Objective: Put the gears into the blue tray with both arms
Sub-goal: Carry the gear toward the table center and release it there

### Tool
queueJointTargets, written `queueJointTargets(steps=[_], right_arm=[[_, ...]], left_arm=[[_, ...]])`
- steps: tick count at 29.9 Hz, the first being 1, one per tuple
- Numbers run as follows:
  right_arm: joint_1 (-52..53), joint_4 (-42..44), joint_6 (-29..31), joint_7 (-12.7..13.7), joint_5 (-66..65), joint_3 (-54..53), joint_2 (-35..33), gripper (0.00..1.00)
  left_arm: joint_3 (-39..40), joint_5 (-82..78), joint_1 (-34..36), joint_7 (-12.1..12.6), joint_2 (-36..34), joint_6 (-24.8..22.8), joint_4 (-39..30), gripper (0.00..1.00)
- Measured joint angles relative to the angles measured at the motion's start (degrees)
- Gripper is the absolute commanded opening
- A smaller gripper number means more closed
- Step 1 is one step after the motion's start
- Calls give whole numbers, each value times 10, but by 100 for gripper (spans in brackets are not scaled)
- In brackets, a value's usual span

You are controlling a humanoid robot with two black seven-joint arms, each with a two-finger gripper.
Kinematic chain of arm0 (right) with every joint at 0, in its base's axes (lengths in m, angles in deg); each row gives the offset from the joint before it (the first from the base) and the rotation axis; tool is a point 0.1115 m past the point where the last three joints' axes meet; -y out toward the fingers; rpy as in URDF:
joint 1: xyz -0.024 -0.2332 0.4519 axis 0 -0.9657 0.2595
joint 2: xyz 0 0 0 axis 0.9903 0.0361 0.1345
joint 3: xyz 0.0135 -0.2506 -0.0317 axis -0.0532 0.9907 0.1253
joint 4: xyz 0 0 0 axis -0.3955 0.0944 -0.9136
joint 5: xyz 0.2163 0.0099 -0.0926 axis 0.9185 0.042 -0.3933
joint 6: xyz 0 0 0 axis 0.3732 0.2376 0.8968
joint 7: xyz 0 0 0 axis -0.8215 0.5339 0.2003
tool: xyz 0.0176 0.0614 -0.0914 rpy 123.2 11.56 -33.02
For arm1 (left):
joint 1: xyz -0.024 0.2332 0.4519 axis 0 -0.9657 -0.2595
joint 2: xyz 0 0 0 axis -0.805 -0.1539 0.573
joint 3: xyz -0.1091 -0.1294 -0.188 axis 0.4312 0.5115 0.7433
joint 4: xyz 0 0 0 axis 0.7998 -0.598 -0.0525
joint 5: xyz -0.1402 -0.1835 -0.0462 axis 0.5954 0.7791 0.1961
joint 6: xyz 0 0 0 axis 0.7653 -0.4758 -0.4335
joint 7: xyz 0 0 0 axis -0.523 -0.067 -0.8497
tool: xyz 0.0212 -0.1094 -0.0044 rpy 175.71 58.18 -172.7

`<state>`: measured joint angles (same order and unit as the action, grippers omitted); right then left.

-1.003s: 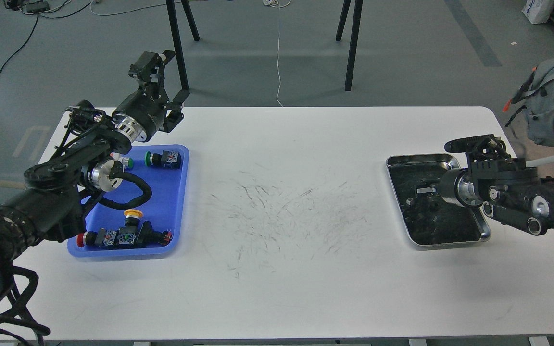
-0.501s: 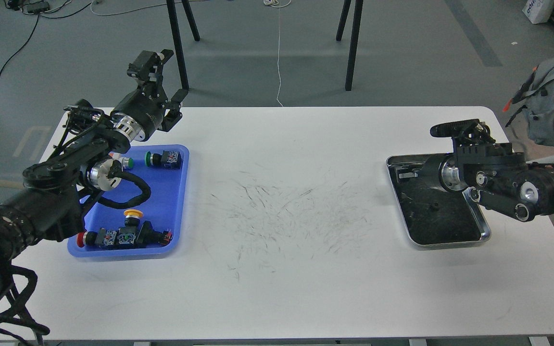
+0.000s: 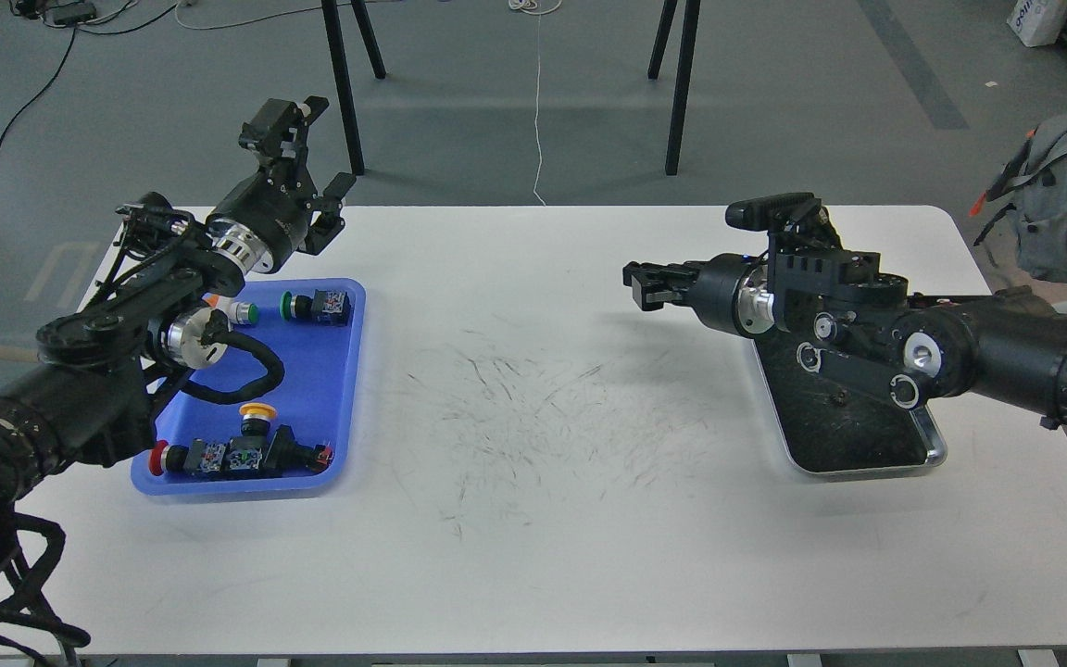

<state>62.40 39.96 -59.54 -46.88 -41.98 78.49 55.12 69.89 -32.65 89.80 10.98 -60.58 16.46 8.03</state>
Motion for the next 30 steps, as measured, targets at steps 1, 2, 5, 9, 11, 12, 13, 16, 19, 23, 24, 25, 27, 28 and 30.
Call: queueJointTargets(steps=[1, 2, 5, 9, 11, 12, 13, 16, 19, 23, 24, 25, 27, 28, 30], right_arm=[[2, -1, -7, -3, 0, 0, 11, 1], [2, -3, -12, -5, 0, 0, 23, 1], [1, -15, -18, -15, -6, 0, 51, 1], [-8, -25, -23, -29, -45, 4, 80, 1], [-17, -30, -24, -37, -65, 5, 92, 1], [-21, -33, -24, -41, -72, 5, 97, 1], [-25, -36, -25, -45, -77, 6, 102, 1], [-36, -39, -30, -52, -83, 7, 117, 1], [-45, -39, -35, -61, -87, 13, 123, 1], [-55, -35, -37, -65, -95, 25, 124, 2], [-58, -35, -37, -65, -97, 30, 124, 2], [-59, -34, -37, -65, -98, 34, 124, 2], [-63, -30, -37, -69, -102, 40, 124, 2], [-65, -28, -37, -71, -104, 42, 124, 2], [-70, -26, -37, -74, -105, 44, 124, 2]], left_arm=[[0, 0, 0, 0, 0, 0, 0, 100], [0, 0, 1, 0, 0, 0, 0, 100], [1, 1, 2, 0, 0, 0, 0, 100], [1, 1, 2, 0, -1, 1, 0, 100], [1, 1, 2, 0, -1, 1, 0, 100], [1, 1, 2, 0, -2, 1, 0, 100], [1, 1, 2, 0, -2, 1, 0, 100], [1, 2, 2, 0, -6, 1, 0, 100], [2, 2, 1, 0, -7, 1, 0, 100], [2, 2, 1, 0, -9, 1, -1, 100], [2, 2, 0, 0, -10, 1, -1, 100], [2, 2, 0, 0, -10, 1, -1, 100], [2, 2, 0, 0, -12, 1, -1, 100], [2, 2, 0, 0, -13, 1, -1, 100], [2, 2, 0, 0, -14, 1, -1, 100]])
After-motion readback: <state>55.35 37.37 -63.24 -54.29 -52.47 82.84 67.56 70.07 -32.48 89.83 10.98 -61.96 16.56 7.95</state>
